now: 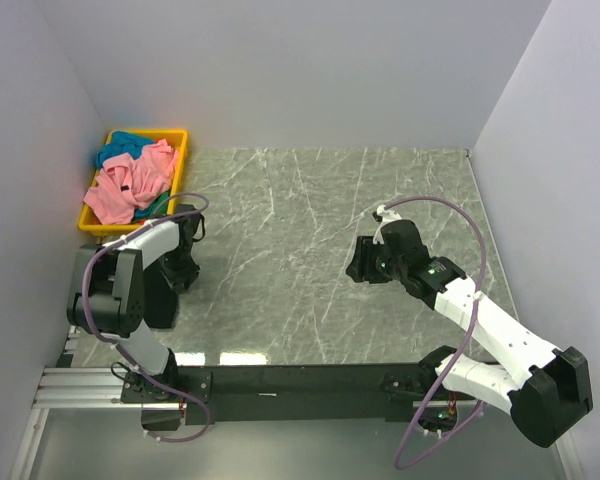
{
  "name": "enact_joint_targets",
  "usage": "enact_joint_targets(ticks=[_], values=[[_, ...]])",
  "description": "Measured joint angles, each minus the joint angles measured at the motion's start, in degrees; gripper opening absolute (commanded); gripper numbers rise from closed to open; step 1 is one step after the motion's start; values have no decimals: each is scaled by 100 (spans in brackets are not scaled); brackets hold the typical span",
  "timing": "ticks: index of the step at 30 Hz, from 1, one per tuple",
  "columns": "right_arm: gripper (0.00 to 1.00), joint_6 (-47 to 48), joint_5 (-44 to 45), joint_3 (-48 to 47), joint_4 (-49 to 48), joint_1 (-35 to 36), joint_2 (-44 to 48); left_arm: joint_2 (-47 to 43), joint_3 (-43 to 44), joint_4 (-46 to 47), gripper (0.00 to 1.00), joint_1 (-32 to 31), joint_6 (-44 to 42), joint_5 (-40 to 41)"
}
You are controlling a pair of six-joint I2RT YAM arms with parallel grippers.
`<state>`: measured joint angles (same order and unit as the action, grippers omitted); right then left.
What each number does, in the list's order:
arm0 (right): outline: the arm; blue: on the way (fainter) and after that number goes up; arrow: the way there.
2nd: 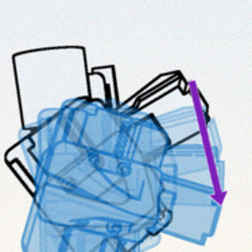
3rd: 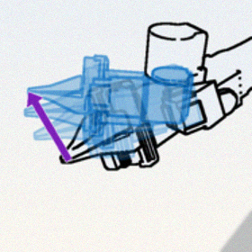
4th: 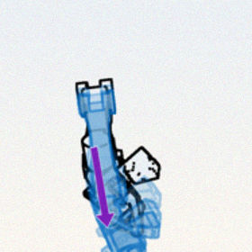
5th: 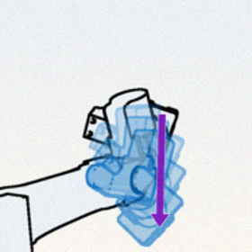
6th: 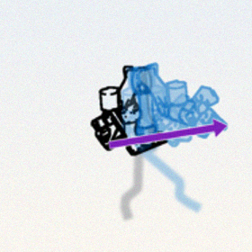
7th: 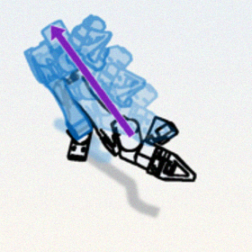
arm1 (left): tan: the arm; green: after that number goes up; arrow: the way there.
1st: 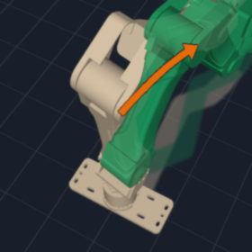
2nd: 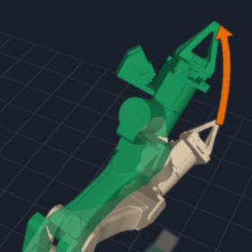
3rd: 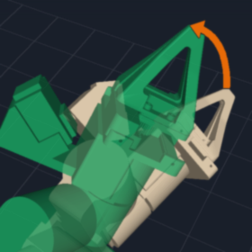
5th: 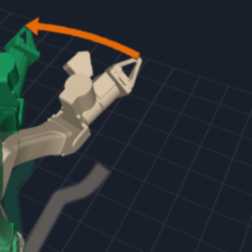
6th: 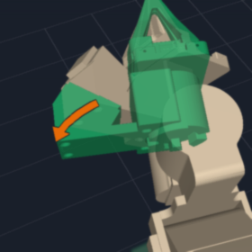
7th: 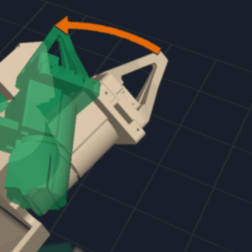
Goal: Fold and stack the t-shirts
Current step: Neatly place the folded tshirt to the corner, then reset both grippers
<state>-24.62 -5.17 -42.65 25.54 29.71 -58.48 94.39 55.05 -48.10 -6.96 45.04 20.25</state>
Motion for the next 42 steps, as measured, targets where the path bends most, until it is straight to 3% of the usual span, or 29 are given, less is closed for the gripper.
enact_joint_targets(ticks=[10,32,38,42], values=[[55,0,0,0,2,0,0,26,31,46,38,369,-125,114],[55,-260,186,-9,367,0,483,31,144,243,42,389,-372,203],[55,-326,426,-22,643,0,756,-44,144,319,52,396,-413,85],[55,-345,756,-87,905,-2,979,-745,98,321,58,393,-494,-114]])
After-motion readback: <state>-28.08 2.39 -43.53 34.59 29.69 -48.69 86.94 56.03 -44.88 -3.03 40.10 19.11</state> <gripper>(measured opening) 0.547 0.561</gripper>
